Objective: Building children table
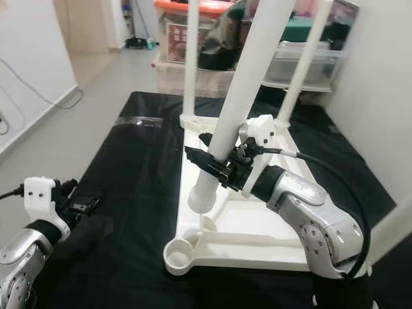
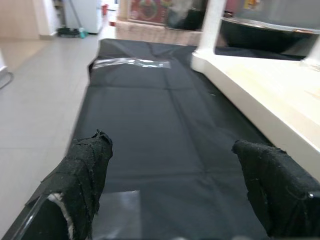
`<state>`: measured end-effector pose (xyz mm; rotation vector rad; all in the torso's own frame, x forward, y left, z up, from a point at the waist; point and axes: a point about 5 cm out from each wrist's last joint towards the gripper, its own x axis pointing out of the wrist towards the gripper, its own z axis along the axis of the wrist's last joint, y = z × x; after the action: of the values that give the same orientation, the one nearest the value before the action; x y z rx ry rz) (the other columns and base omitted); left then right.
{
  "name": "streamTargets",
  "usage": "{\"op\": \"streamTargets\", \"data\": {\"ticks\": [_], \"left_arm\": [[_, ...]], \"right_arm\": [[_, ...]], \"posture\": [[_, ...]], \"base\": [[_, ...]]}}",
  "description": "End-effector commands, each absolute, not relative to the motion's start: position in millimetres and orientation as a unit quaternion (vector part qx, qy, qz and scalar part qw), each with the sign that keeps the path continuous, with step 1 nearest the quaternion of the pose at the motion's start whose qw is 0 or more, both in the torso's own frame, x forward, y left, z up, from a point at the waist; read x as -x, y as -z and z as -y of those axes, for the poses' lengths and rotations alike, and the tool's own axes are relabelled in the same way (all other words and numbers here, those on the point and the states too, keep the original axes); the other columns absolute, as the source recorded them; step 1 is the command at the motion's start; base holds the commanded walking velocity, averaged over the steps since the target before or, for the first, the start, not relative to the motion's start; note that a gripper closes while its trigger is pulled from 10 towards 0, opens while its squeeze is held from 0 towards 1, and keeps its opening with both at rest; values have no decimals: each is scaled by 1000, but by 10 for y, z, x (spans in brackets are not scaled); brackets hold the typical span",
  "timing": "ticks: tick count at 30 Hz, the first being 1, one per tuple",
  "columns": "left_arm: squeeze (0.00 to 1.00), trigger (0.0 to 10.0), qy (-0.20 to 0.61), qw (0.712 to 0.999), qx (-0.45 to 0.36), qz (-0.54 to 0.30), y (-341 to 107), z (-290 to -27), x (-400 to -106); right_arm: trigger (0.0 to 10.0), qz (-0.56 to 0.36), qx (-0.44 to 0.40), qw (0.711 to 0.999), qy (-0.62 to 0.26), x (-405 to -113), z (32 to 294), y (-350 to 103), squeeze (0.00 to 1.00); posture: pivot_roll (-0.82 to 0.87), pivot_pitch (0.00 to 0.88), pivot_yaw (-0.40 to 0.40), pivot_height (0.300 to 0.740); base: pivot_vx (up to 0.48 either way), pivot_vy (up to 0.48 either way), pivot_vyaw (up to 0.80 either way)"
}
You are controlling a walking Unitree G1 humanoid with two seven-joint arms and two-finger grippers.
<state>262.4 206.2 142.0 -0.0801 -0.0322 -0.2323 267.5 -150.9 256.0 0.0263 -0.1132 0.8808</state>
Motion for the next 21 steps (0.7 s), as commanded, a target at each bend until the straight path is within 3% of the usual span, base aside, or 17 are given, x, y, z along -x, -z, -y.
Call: {"op": "streamTargets", "data": {"ticks": [1, 18, 21], "left_arm": [[0, 10000, 126, 991, 51, 12, -1409, -1994, -2585], [0, 10000, 163, 983, 84, -2, -1360, -1761, -2447], [0, 10000, 166, 982, 86, -4, -1361, -1739, -2438]], "right_arm": [[0, 61, -21, 904, -422, -2717, 1485, -2612, 0], [0, 74, -83, 904, -412, -2800, 1282, -2573, 0], [0, 74, -88, 904, -411, -2807, 1258, -2570, 0]], "posture": [[68, 0, -94, 740], [79, 0, -95, 740], [81, 0, -96, 740]], "base": [[0, 0, 0], [0, 0, 0], [-101, 255, 0]]}}
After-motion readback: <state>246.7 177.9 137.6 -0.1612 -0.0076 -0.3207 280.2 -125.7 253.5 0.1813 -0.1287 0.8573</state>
